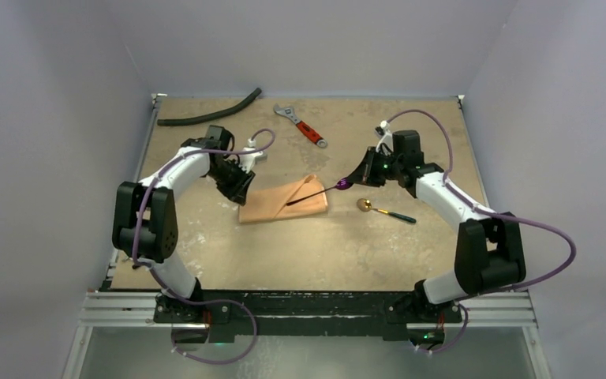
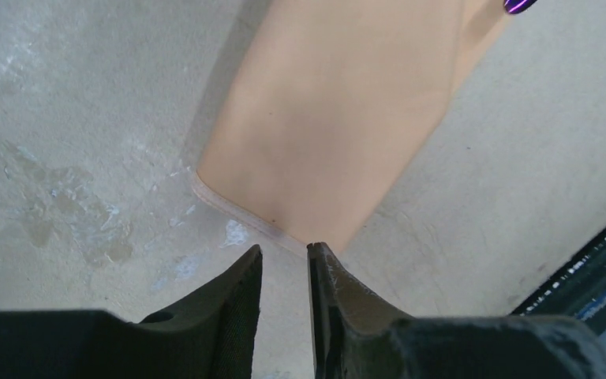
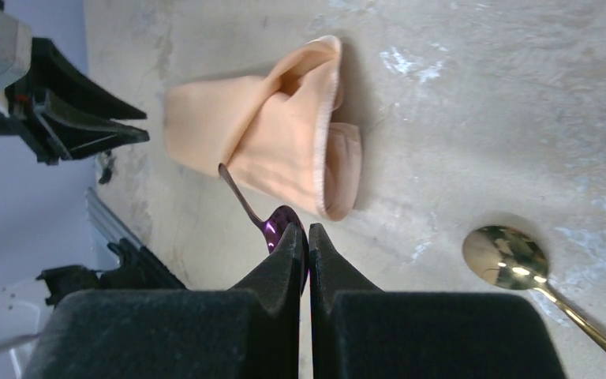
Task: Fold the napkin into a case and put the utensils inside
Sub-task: Insert the spoon into the folded napkin.
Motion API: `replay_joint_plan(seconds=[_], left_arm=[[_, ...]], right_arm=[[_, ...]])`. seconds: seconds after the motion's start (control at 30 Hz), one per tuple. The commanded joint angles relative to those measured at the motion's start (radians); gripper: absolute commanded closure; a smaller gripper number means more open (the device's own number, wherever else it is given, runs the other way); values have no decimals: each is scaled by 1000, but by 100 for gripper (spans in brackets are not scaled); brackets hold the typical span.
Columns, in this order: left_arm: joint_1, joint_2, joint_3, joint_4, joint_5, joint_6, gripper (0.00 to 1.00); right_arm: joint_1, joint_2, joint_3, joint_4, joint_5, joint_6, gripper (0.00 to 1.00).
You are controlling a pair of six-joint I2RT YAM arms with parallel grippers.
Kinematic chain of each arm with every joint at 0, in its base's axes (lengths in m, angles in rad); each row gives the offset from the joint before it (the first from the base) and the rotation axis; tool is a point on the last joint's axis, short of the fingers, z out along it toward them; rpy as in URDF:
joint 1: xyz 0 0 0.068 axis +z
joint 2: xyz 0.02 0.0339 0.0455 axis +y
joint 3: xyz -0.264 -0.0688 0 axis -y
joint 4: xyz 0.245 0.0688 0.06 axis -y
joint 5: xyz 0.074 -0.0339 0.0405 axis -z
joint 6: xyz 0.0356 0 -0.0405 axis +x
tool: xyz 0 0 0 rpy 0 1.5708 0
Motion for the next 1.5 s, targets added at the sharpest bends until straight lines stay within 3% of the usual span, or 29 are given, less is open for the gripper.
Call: replay_joint_plan(seconds=[0.0, 0.47, 0.97, 1.47], left_arm=[[-3, -51, -68, 183, -69, -57, 74], [-4, -33, -170, 264, -96, -49, 83], [-9, -26, -209, 282, -89, -30, 87], [-13, -31, -228, 282, -99, 13, 91]], right_arm=[[1, 35, 15, 32, 100, 40, 100], [25, 83, -43, 144, 90, 116, 100], [152, 143, -83, 311, 106, 267, 100], [255, 316, -21, 430, 124, 325, 100]])
